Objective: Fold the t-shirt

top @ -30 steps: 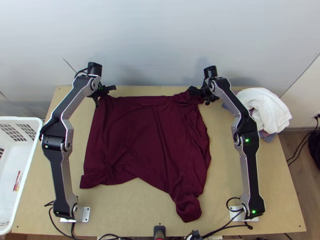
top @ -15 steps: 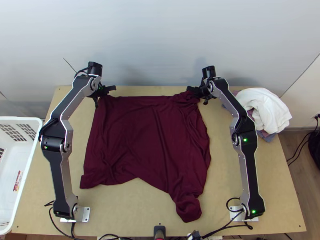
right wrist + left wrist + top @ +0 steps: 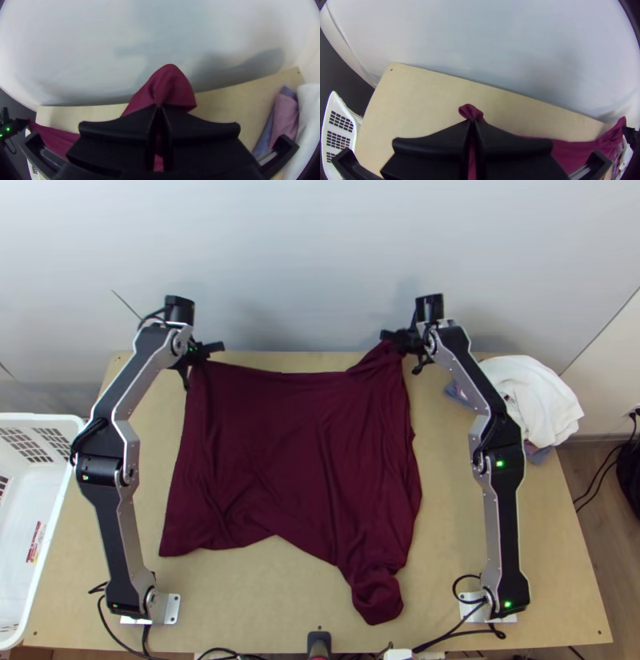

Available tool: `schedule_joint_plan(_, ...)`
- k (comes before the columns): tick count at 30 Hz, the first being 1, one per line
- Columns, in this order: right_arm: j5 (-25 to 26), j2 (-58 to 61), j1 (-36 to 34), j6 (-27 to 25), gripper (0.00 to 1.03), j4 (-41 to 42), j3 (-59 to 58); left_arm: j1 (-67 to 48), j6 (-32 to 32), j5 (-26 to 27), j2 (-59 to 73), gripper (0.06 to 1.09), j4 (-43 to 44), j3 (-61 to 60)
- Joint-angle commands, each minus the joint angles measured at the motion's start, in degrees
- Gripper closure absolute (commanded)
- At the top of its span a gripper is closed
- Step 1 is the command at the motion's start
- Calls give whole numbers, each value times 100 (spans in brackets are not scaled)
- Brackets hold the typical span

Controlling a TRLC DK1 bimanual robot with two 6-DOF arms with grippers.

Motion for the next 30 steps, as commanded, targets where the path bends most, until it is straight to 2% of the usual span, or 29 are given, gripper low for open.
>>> schedule_joint_plan(1,359,-274,6,-137,100,259,45,243,-5,-90,26,104,203,376)
schedule_joint_plan(6,526,-336,-12,-154,100,452,45,462,4,-99,263,104,264,815)
schedule_joint_plan(14,561,-758,32,-189,100,171,-324,594,-22,-99,70,104,124,534)
schedule_joint_plan(19,482,-1487,225,-181,100,-356,-1238,497,-40,-72,-457,104,273,-283)
schedule_joint_plan(30,-151,-3192,551,30,100,-356,-3576,128,-172,315,-2259,104,783,-2683)
